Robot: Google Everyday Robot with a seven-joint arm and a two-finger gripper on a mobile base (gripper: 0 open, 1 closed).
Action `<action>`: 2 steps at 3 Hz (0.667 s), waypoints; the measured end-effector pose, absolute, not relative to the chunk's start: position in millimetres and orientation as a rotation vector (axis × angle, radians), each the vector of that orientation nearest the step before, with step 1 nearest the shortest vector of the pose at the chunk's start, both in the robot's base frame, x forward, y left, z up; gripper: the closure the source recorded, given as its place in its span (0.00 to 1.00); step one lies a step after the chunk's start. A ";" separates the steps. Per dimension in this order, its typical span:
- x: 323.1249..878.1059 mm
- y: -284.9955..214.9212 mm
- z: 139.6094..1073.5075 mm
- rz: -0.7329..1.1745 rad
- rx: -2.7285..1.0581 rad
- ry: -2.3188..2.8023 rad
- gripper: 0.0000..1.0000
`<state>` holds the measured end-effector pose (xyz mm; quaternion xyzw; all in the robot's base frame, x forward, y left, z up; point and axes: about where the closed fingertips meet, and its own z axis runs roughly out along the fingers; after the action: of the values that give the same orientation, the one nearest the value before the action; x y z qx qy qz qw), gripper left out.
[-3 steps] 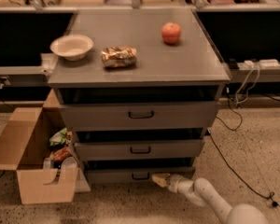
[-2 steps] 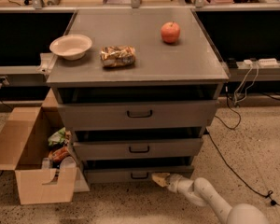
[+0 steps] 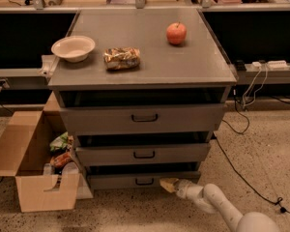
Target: Close bottom drawer
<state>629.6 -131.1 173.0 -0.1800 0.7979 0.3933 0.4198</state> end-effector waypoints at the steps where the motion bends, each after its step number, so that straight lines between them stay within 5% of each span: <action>1: 623.9 -136.5 178.5 1.017 -0.493 1.987 1.00; 2: 607.9 -175.2 196.7 1.046 -0.635 1.953 1.00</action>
Offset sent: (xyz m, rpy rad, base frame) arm -0.0872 -0.0869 0.0746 0.0857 -0.1113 0.4821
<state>607.9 -175.2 196.7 -0.2519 0.7744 0.4147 0.4061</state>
